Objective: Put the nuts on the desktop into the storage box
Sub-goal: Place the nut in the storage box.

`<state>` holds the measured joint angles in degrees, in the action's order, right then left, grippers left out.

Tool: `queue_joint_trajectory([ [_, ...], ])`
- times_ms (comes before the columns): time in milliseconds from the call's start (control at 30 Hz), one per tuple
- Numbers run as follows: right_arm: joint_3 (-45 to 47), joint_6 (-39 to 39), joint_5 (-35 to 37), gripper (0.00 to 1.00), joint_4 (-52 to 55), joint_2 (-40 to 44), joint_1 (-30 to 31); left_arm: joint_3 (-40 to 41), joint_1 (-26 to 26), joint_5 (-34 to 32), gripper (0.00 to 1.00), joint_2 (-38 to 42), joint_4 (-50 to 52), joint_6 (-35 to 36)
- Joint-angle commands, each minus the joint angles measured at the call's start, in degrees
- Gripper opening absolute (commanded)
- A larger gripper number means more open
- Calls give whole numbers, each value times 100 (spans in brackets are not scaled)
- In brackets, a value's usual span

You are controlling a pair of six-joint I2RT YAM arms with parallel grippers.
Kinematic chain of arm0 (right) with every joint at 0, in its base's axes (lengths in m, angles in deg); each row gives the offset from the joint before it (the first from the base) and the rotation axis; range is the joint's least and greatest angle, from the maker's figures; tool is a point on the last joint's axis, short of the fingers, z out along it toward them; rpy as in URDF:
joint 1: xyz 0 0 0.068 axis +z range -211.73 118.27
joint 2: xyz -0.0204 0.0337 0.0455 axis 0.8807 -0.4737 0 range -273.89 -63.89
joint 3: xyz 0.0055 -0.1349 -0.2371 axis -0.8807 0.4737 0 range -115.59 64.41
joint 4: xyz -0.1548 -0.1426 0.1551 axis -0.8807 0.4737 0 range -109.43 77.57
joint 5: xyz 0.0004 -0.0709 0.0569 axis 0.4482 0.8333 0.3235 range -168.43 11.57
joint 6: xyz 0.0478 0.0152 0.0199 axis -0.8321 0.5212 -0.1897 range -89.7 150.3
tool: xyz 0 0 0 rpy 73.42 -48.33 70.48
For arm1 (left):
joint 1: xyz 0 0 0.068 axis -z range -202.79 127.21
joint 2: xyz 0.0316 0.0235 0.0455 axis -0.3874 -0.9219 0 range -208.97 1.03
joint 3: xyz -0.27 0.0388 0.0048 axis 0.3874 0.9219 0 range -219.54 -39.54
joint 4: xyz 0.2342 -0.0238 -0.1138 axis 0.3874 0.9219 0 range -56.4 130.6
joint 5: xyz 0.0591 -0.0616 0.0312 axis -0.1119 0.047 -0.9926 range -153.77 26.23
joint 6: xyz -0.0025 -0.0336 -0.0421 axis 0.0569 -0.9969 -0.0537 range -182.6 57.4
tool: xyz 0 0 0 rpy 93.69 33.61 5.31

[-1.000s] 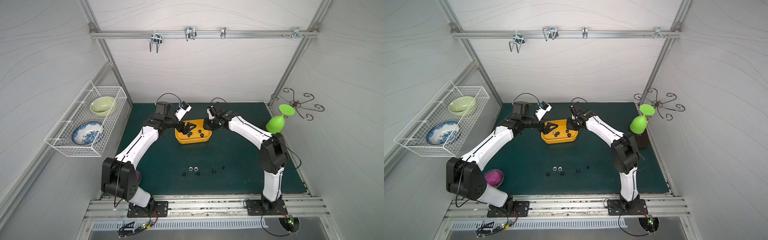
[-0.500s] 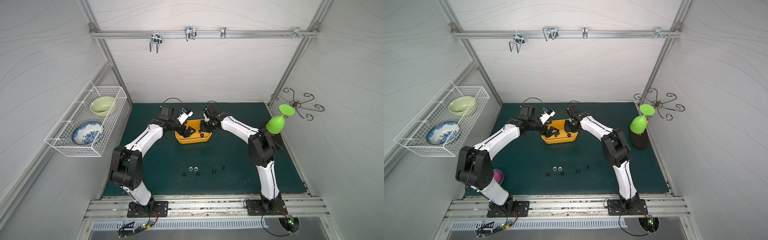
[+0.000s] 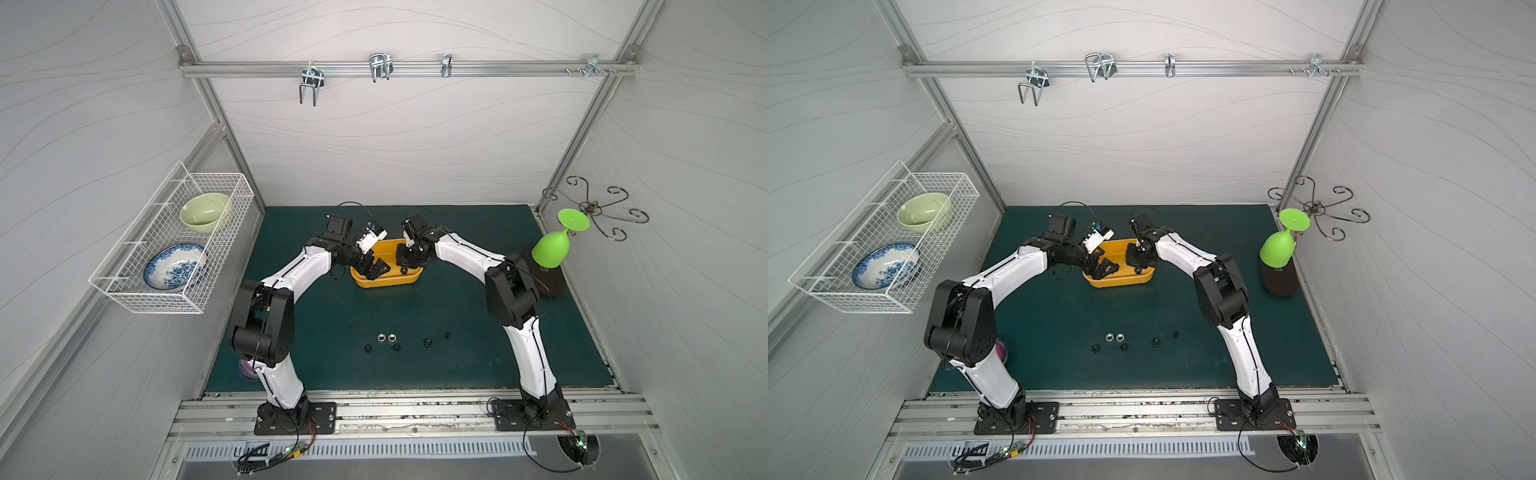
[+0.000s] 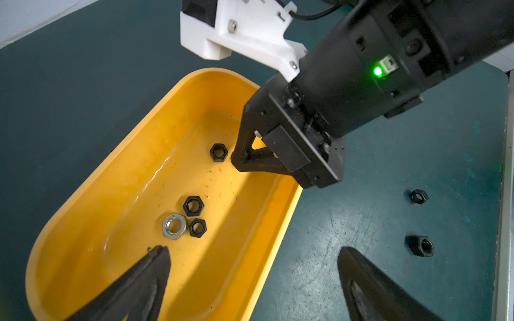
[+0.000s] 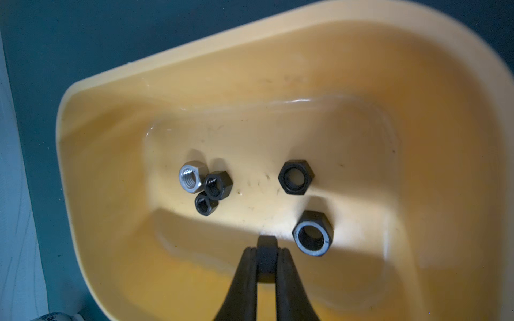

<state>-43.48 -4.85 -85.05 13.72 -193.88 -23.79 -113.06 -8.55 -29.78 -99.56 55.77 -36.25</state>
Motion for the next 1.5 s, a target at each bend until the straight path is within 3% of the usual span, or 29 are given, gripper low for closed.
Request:
queue_joint_trajectory([
  [0,-190,-44,-8,2,197,-181,47,-282,-34,-34,98,-122,-50,3],
  [1033,-258,321,229,11,31,-426,28,-303,-35,28,98,-134,-6,-60],
  [1167,-258,365,220,15,-26,-364,36,-303,-34,11,98,-129,5,-33],
  [1300,-258,435,303,31,-54,-240,32,-295,-35,4,98,-110,50,17],
  [1467,-249,568,471,34,-23,23,48,-284,-35,-7,98,-22,140,124],
])
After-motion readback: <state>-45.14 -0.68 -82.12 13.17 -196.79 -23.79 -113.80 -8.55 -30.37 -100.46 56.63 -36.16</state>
